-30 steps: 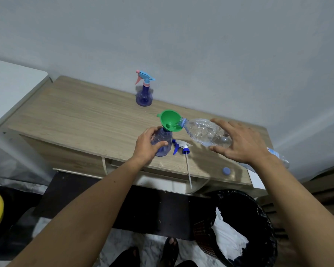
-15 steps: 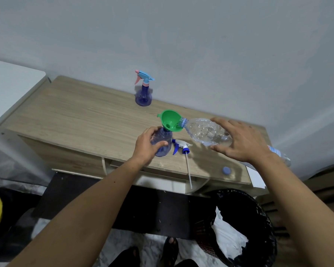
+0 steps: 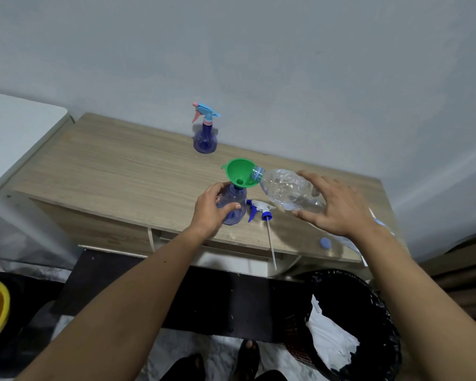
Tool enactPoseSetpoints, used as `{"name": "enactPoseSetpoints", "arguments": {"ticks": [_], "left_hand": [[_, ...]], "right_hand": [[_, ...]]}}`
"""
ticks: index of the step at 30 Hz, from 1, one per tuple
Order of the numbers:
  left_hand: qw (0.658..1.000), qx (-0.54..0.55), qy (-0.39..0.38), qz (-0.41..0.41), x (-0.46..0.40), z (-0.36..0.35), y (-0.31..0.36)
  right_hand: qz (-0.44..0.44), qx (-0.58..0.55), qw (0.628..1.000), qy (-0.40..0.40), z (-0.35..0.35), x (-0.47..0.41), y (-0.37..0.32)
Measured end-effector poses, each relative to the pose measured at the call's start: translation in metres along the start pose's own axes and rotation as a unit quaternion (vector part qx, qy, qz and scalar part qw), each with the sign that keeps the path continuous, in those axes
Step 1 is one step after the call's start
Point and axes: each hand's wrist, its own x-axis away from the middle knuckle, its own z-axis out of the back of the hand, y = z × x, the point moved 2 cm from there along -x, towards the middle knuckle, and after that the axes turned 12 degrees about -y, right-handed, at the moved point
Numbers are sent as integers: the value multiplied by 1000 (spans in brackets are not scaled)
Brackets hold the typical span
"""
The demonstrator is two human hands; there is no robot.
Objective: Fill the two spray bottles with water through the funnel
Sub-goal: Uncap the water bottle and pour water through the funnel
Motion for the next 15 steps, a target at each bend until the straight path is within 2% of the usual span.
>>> {"name": "enactPoseSetpoints", "arguments": {"ticks": [15], "left_hand": [[1000, -3, -10, 16, 1, 2, 5]], "right_hand": [[-31, -220, 973, 61, -22, 6, 10]]}}
